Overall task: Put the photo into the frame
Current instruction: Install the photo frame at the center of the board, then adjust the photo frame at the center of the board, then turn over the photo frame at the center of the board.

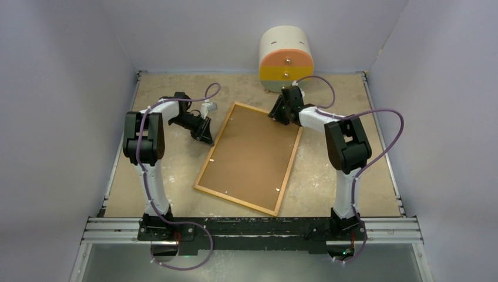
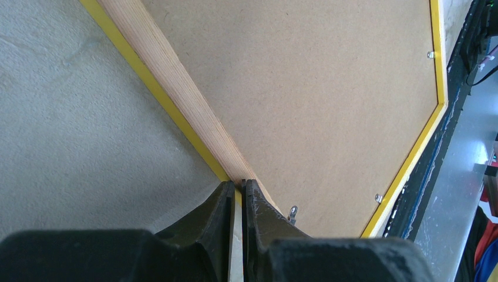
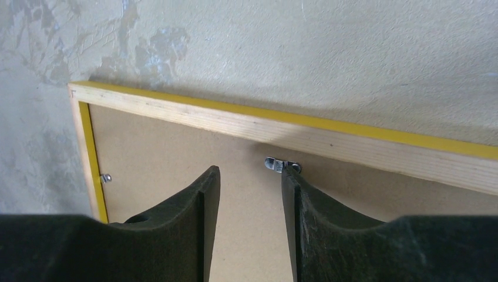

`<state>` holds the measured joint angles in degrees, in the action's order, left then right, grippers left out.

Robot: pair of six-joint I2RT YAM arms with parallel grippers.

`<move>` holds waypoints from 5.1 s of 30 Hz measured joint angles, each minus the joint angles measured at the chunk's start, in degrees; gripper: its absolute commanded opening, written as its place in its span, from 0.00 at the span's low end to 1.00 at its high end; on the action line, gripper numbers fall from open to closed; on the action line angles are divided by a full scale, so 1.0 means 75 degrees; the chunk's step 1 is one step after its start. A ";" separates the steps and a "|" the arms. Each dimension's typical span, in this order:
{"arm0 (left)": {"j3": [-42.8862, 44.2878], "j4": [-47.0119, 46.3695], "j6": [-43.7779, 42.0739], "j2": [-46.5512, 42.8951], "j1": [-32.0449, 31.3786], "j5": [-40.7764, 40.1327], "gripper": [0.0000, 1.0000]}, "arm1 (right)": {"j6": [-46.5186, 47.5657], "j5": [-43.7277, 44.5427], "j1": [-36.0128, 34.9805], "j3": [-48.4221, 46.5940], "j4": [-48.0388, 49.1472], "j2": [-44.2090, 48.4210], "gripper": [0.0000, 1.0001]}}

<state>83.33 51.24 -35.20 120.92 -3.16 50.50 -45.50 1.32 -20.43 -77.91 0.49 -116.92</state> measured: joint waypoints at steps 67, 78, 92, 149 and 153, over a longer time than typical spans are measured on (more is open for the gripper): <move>-0.2684 -0.0670 -0.0460 -0.1894 -0.2136 -0.0323 0.23 | 0.0749 0.1349 -0.2786 -0.0825 -0.2498 0.0755 0.71; -0.1693 0.0734 -0.1728 -0.2369 -0.0895 0.1358 0.43 | 0.0472 0.1498 -0.3002 -0.0796 -0.2655 0.0755 0.71; 0.0490 0.3640 -0.3687 -0.1122 0.4960 0.1932 0.84 | 0.0367 0.2296 -0.4182 -0.2468 -0.3296 -0.0799 0.64; 0.0883 0.1218 0.0635 -0.5138 0.2693 -0.1026 0.99 | -0.3984 -0.0673 -0.4202 -0.2232 -0.0583 0.2398 0.00; 0.1110 0.0880 0.1233 -0.5132 0.1314 -0.1393 0.99 | -0.4401 -0.1600 -0.3395 -0.1084 0.0428 0.2964 0.04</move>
<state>91.66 57.84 -25.96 82.43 6.70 40.05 -78.50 -10.68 -45.89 -86.04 3.70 -94.70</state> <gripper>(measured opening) 0.987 0.067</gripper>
